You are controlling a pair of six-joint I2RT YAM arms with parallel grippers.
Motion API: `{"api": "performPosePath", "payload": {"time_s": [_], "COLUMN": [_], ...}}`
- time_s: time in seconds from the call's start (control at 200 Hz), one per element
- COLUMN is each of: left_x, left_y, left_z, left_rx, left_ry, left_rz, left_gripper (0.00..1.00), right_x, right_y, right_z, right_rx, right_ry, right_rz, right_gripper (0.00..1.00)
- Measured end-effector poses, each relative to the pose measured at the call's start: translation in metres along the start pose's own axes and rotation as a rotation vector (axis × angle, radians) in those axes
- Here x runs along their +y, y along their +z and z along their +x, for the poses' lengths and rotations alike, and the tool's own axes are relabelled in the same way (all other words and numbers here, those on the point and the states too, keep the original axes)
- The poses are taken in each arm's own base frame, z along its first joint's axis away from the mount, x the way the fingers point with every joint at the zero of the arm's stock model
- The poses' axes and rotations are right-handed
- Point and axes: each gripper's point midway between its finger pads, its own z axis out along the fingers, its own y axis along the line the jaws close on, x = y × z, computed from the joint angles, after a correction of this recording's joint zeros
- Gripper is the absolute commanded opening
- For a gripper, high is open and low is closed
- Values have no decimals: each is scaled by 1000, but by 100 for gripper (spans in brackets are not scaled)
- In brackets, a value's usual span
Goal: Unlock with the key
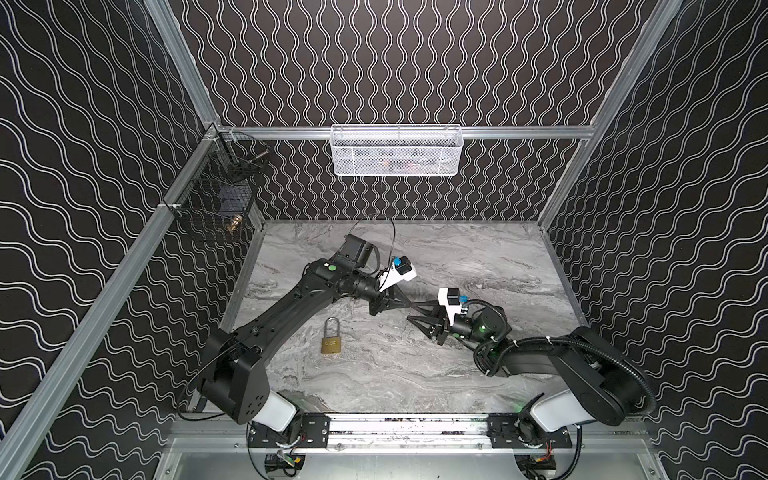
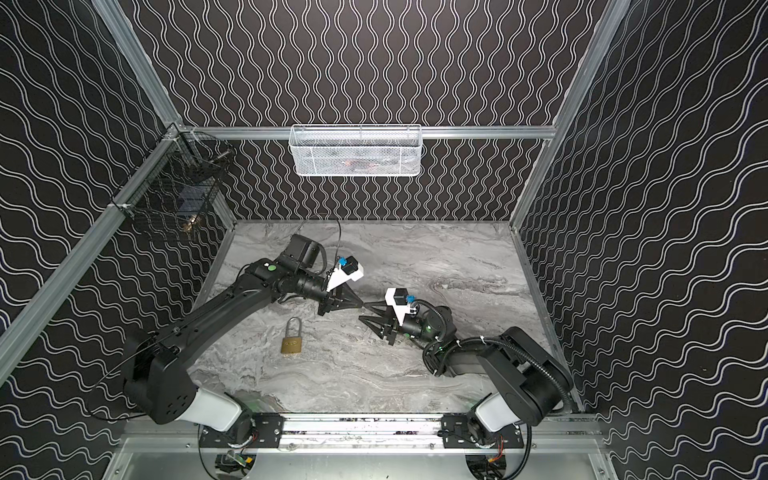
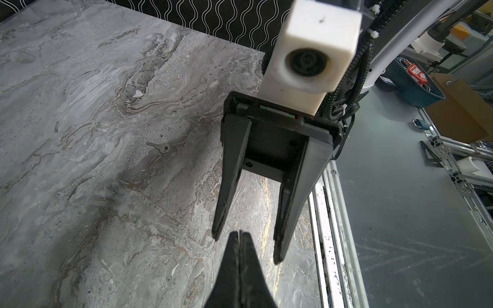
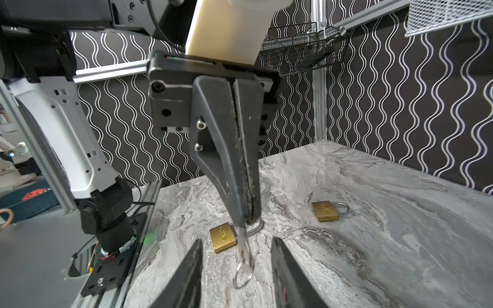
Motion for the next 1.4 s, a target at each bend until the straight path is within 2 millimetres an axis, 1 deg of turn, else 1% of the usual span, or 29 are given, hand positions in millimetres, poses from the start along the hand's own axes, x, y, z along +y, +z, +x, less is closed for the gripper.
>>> {"api": "performPosePath", "payload": {"time_s": [0.065,0.19,0.325,0.435,0.671,0.906,0.971,1.131,1.376,1.386,1.401], "left_x": [0,-1,-1,-2,0,0,0,1,1,1,1], "left_y": [0,-1,-2,-2,-5,-9,-9,-9,-7,-7,-7], "left_z": [0,-1,-1,-2,-2,-5,-6,-5,-5,-5,-4], "left_rx": [-1,-4,-5,-7,-12,-24,-27,-30,-36,-36,-36], "left_ry": [1,5,5,9,10,20,20,21,20,20,19], "left_rz": [0,-2,-3,-5,-13,-20,-19,-20,-13,-12,-12], "left_gripper": [0,0,0,0,0,0,0,0,0,2,7], "right_x": [0,2,2,2,2,0,-2,-2,-3,-3,-3], "right_y": [1,2,4,4,6,7,6,6,5,4,4], "right_z": [0,-1,-4,-3,-2,0,0,0,0,1,1], "right_rx": [1,-2,-5,-1,6,11,11,14,15,16,17], "right_ry": [9,19,15,17,24,32,31,49,59,60,60], "right_rz": [-10,-23,-30,-33,-41,-40,-37,-37,-36,-38,-40], "right_gripper": [35,24,25,21,22,12,10,2,0,0,0]}}
